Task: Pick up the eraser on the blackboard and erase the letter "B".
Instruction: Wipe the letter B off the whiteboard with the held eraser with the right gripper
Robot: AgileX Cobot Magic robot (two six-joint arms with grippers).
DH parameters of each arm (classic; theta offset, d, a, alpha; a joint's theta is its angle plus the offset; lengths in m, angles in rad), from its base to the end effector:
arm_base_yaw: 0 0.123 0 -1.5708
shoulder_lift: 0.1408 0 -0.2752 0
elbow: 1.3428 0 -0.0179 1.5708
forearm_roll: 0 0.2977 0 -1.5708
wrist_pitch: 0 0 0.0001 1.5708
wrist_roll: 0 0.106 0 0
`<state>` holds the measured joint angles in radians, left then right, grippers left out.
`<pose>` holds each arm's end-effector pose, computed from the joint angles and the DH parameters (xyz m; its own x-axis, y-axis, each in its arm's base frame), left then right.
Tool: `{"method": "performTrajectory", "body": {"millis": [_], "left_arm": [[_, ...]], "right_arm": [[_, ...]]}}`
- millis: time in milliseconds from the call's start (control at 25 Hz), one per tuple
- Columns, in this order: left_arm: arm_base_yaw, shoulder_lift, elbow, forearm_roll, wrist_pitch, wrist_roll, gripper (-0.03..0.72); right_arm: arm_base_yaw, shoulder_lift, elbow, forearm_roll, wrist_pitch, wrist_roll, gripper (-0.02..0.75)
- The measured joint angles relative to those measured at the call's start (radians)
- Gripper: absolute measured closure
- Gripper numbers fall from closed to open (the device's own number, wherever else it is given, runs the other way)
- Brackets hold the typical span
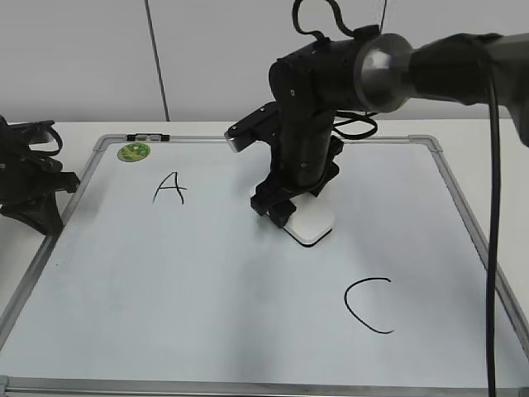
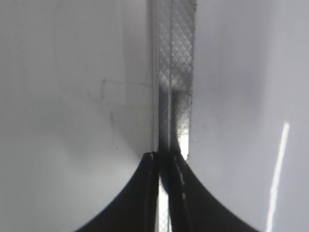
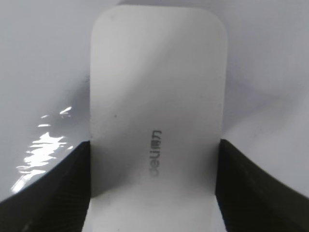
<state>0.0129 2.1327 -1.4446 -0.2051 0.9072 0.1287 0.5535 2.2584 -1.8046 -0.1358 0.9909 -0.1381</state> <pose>0.4412 -0.0113 0.0751 -0.9973 -0.0116 -0.0731 0.0002 0.9871 -0.1599 0.4400 0.2577 0.1162 -0.7060 -0.6829 -0.1876 -0.6656 0.7303 -0.1537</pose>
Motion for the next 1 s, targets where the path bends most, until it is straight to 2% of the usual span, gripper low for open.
{"method": "performTrajectory", "body": {"millis": [520, 760, 1000], "left_arm": [[0.000, 0.000, 0.000, 0.000, 0.000, 0.000, 0.678], [0.000, 0.000, 0.000, 0.000, -0.002, 0.000, 0.678], [0.000, 0.000, 0.000, 0.000, -0.002, 0.000, 0.678]], "right_arm": [[0.145, 0.010, -0.005, -0.006, -0.024, -0.039, 0.193], [0.120, 0.010, -0.005, -0.010, -0.028, -0.042, 0.193], [0.035, 0.010, -0.006, -0.029, -0.030, -0.019, 0.193]]}}
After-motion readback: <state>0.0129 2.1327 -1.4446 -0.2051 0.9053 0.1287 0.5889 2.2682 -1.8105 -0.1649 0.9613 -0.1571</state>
